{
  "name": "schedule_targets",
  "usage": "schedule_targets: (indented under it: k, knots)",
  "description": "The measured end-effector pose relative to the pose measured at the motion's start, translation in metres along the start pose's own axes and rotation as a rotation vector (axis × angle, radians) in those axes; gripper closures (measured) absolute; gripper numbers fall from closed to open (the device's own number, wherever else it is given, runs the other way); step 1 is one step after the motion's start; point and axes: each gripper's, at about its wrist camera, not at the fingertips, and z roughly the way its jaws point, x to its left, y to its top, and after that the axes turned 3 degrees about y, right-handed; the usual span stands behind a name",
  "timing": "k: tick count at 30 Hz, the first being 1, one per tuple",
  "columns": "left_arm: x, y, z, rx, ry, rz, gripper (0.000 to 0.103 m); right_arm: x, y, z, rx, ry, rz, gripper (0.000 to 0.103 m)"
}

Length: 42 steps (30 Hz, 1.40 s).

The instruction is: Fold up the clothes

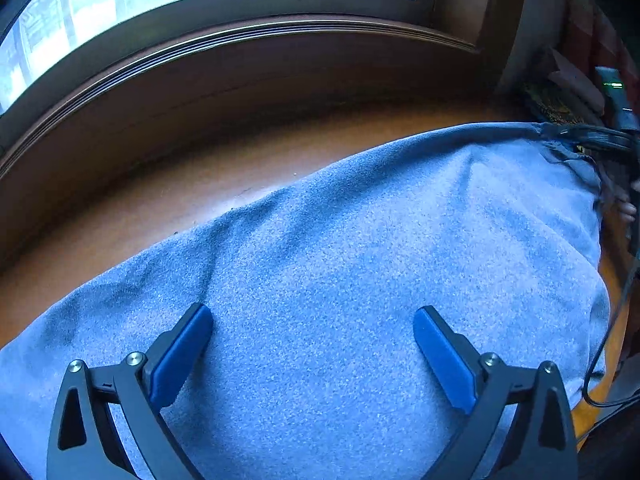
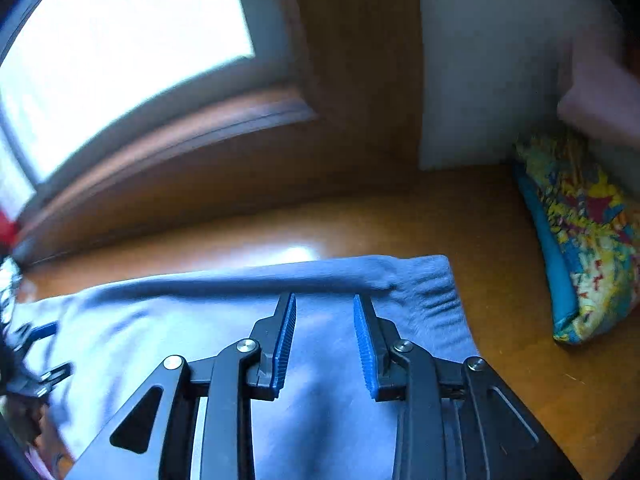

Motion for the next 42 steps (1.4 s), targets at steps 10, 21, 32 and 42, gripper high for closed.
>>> schedule_targets:
  k: [10, 21, 32, 42]
  knots:
    - [0.007, -0.027, -0.053, -0.004, -0.161, -0.102, 0.001, 0.067, -0.096, -0.108, -0.027, 0.077, -0.105, 0.056]
    - [-0.047, -0.062, -0.074, 0.038, -0.232, -0.126, 0.001, 0.18, -0.171, -0.063, 0.021, -0.002, -0.458, 0.066]
    - [-0.052, -0.091, -0.089, -0.016, -0.419, -0.234, 0.001, 0.15, -0.165, -0.064, 0.015, 0.021, -0.279, 0.096]
    - [-0.076, -0.082, -0.101, -0.095, -0.806, -0.226, 0.001, 0.12, -0.148, -0.074, -0.047, 0.175, -0.084, 0.097]
